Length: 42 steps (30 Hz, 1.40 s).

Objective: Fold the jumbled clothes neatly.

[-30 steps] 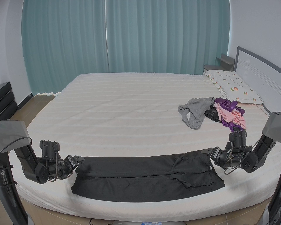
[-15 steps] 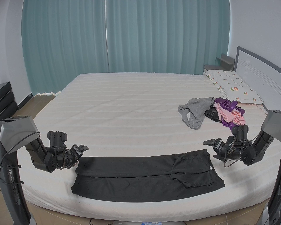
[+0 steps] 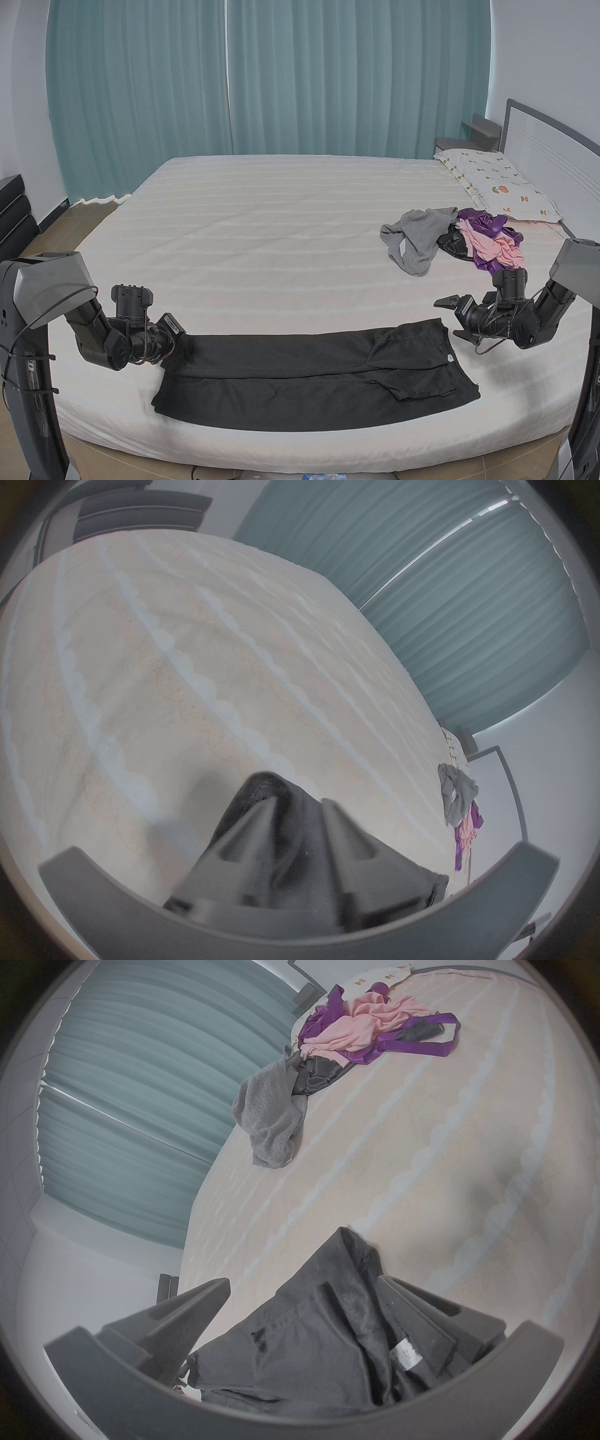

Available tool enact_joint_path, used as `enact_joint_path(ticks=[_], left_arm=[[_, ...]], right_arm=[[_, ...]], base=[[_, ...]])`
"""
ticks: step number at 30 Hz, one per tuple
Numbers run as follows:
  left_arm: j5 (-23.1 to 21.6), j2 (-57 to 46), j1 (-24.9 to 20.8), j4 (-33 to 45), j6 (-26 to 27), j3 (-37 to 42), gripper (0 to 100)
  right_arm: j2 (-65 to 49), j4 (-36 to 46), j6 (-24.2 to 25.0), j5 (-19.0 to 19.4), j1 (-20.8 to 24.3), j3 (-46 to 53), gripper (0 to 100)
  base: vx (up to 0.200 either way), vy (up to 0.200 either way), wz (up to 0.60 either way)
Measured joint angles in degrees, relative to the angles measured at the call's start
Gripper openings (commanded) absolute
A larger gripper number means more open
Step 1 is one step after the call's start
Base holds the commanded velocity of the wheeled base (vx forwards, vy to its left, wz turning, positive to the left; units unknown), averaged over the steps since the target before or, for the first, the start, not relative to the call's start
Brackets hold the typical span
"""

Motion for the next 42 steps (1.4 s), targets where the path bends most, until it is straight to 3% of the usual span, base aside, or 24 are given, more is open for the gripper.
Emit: enact_joint_path(ticks=[30,34,35,42], left_arm=[[0.1,-0.1,2.5,-0.2,-1.3,0.0,0],[0.0,-0.1,2.5,-0.2,-1.4,0.0,0],[0.0,0.0,2.5,-0.2,-1.4,0.0,0],[0.0,0.0,2.5,-0.2,-1.4,0.1,0]], right_arm=[[9.5,-0.2,-2.0,-0.4,-2.0,-10.8,100],[10.3,-0.2,-5.0,-0.4,-1.9,-11.1,100],[10.5,-0.2,-5.9,-0.4,-1.9,-11.2,0],[12.0,-0.4,-8.3,-0.4,-1.2,-11.4,0]], base=[[0.0,0.0,0.0],[0.0,0.0,0.0],[0.0,0.0,0.0],[0.0,0.0,0.0]])
